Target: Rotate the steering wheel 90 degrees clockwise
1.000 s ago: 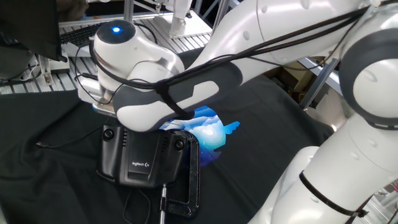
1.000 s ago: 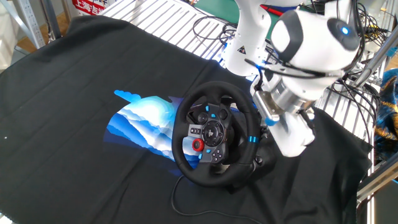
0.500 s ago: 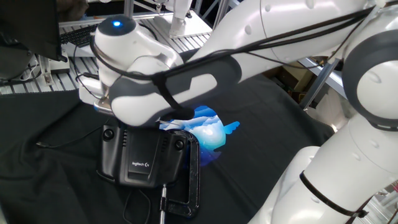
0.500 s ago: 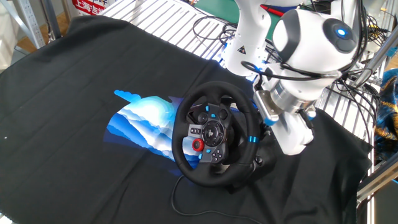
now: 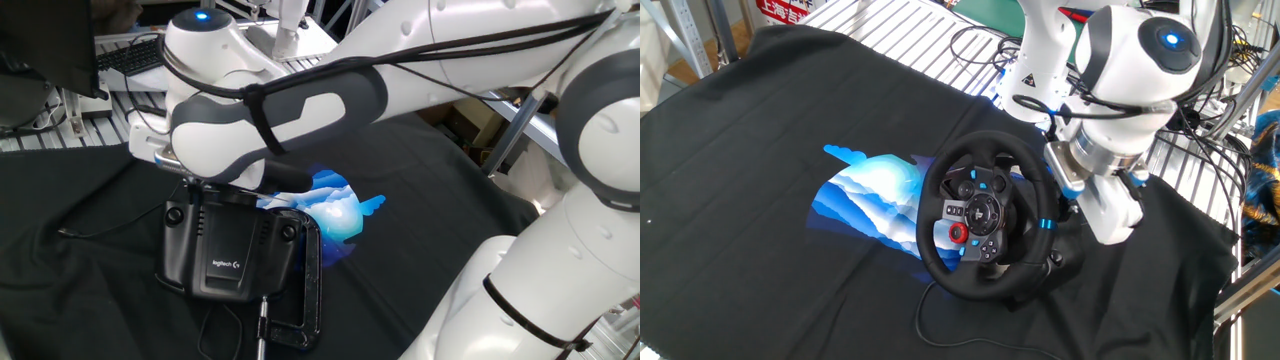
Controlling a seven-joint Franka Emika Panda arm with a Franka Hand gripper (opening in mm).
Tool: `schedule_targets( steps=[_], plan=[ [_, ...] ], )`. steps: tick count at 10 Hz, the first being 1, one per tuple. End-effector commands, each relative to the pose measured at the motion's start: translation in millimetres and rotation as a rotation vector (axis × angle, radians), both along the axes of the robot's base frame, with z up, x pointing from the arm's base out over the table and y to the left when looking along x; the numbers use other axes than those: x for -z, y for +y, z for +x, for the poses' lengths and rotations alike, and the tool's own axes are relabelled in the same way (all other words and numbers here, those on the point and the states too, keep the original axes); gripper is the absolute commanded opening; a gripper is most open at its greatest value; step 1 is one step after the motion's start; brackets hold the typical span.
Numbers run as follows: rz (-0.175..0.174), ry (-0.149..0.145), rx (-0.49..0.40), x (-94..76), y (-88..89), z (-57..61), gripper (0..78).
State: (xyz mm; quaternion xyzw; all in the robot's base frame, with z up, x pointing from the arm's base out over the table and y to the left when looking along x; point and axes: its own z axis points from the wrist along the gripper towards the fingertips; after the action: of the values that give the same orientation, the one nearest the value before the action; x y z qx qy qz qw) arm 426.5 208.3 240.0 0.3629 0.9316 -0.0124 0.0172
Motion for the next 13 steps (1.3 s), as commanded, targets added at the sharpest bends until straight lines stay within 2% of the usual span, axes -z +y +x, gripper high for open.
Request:
schedule_targets(
  steps=[1,2,5,6,7,8,10,13],
  plan=[
    [0.035,0.05,-0.018,-23.0,0.7,-2.0,1.5],
    [0.049,0.058,-0.021,-30.6,-0.1,-3.5,1.5],
    [0.048,0.07,-0.052,-44.7,-2.6,-7.0,1.5],
    [0.048,0.07,-0.052,-44.7,-2.6,-7.0,1.5],
    [0.053,0.094,-0.054,-58.4,-4.9,-8.5,1.5],
    [0.058,0.105,-0.051,-70.1,-6.8,-8.4,1.5],
    [0.062,0.115,-0.049,-79.8,-8.0,-6.7,1.5],
    [0.06,0.114,-0.068,-90.7,-9.3,-3.7,1.5]
  ],
)
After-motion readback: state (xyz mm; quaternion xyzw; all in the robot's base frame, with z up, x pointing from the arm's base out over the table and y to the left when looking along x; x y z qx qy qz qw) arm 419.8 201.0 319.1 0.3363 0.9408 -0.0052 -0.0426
